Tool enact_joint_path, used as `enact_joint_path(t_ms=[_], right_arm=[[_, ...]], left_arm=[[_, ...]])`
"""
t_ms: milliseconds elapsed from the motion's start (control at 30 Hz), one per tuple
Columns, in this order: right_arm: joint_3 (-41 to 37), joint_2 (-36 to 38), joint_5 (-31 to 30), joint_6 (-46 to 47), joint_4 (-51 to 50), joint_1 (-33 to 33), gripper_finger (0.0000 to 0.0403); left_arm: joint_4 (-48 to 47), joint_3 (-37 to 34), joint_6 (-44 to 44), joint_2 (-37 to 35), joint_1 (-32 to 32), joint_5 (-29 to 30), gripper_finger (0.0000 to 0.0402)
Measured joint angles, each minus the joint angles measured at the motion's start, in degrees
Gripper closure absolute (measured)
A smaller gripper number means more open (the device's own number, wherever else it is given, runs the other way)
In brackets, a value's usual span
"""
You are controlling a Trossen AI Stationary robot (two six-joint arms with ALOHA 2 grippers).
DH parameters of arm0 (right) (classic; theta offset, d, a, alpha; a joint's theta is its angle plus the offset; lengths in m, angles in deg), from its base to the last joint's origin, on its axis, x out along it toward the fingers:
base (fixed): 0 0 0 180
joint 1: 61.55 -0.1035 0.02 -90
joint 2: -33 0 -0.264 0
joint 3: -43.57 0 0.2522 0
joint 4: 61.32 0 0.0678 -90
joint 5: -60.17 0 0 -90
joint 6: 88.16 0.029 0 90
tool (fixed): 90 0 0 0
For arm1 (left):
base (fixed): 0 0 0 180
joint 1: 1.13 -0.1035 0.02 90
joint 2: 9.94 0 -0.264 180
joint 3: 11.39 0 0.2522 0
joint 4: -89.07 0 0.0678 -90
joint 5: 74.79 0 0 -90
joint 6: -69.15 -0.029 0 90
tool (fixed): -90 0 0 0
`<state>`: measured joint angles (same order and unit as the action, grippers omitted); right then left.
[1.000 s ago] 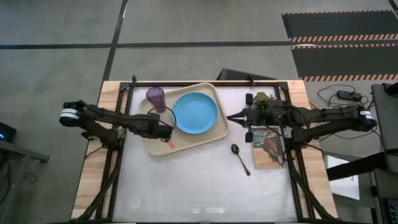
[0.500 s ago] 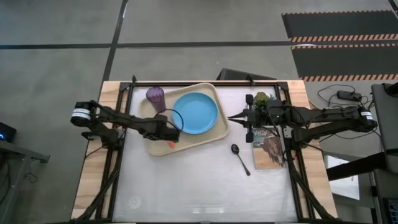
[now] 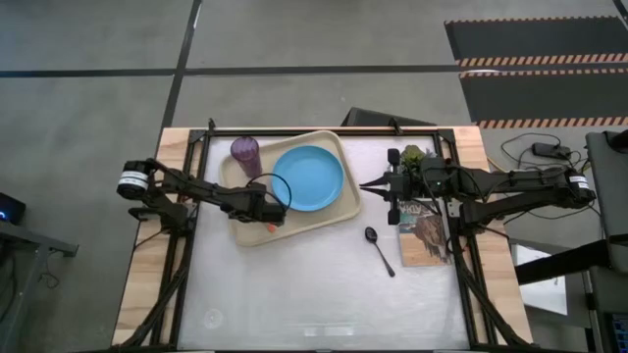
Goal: Pick and place plate/cup/fork/spoon on tray
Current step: Put the orange fork on the gray tray to the left of the blue plate
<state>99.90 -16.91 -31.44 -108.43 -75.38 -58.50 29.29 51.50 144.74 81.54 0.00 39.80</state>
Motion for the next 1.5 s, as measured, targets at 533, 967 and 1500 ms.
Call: enact_joint_path(t_ms=[533, 967, 1500], right_arm=[[0.00, 0.00, 0.02, 0.13, -0.81, 0.00, 0.0394], [0.00, 0.00, 0.02, 0.24, -0.98, 0.00, 0.0394], [0.00, 0.00, 0.02, 0.20, -1.16, 0.00, 0.0394]], left_arm=[[-2.06, -0.04, -2.60, -0.02, 0.11, -2.92, 0.0402], [-0.86, -2.18, -2.49, -0.13, 0.15, -1.56, 0.0402], [0.06, -1.85, -8.49, -2.27, 0.32, -0.74, 0.0402]])
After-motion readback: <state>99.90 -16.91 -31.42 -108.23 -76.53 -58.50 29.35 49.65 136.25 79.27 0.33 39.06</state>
